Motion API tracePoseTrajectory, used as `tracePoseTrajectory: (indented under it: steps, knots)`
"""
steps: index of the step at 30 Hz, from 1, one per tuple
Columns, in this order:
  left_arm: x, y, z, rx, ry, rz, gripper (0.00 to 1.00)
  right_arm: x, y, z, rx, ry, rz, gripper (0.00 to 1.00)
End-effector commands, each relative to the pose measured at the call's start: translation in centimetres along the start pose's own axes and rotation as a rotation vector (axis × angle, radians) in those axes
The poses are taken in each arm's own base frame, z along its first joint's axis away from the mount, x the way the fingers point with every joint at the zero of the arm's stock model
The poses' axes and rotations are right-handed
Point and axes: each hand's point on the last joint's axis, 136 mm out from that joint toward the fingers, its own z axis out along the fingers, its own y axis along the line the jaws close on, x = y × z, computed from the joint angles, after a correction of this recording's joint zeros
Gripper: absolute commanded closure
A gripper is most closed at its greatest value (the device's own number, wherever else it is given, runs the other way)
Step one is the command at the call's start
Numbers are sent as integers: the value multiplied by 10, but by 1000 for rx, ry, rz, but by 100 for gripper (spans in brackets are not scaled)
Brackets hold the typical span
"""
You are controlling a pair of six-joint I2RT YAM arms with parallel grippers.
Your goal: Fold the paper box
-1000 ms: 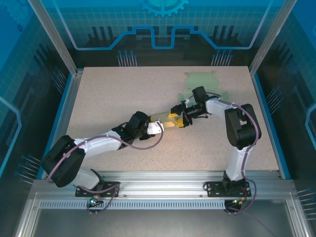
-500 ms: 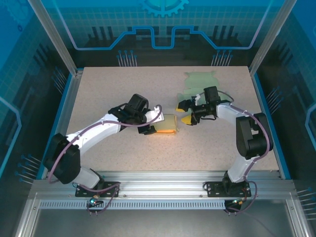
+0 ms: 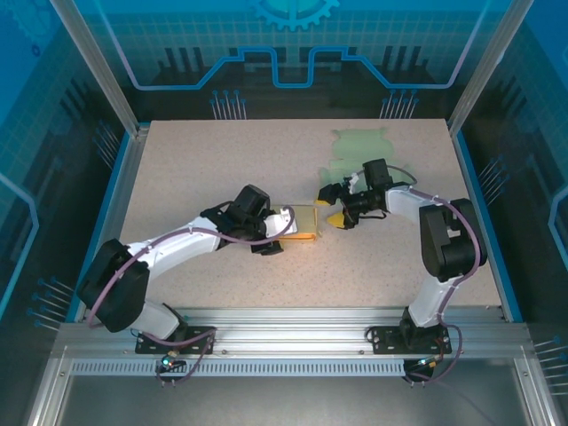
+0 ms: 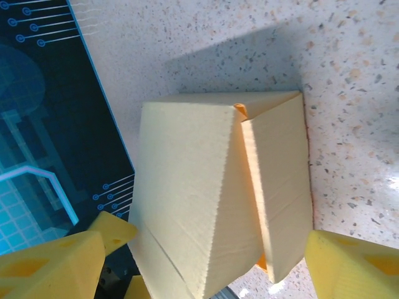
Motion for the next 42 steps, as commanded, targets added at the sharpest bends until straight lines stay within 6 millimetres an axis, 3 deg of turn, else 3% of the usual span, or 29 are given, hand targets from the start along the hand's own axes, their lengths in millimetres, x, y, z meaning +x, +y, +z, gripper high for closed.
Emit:
tracePoseTrajectory:
  steps: [1, 3, 9, 17, 20, 23, 32, 42]
  knots:
    - [-1, 9, 10, -106, -22, 86, 36, 1, -7, 8, 27, 19, 2, 16]
    - [-1, 10, 16, -145, -37, 126, 29, 2, -10, 10, 32, 25, 8, 16]
    - [12, 5, 40, -172, 17, 192, 30, 4, -18, 23, 48, 44, 13, 16]
    - [34, 1, 57, -161, 93, 169, 55, 4, -28, 33, 62, 55, 15, 16]
    - [43, 0, 62, -148, 110, 136, 69, 4, -32, 37, 70, 58, 8, 15]
    - [43, 1, 58, -114, 62, 56, 80, 3, -33, 41, 61, 61, -4, 15]
    - [43, 11, 35, -62, -27, -22, 80, -10, -23, 58, 19, 56, -88, 15]
    - [39, 27, 17, -20, -118, -93, 82, -20, -5, 94, -46, 98, -139, 15]
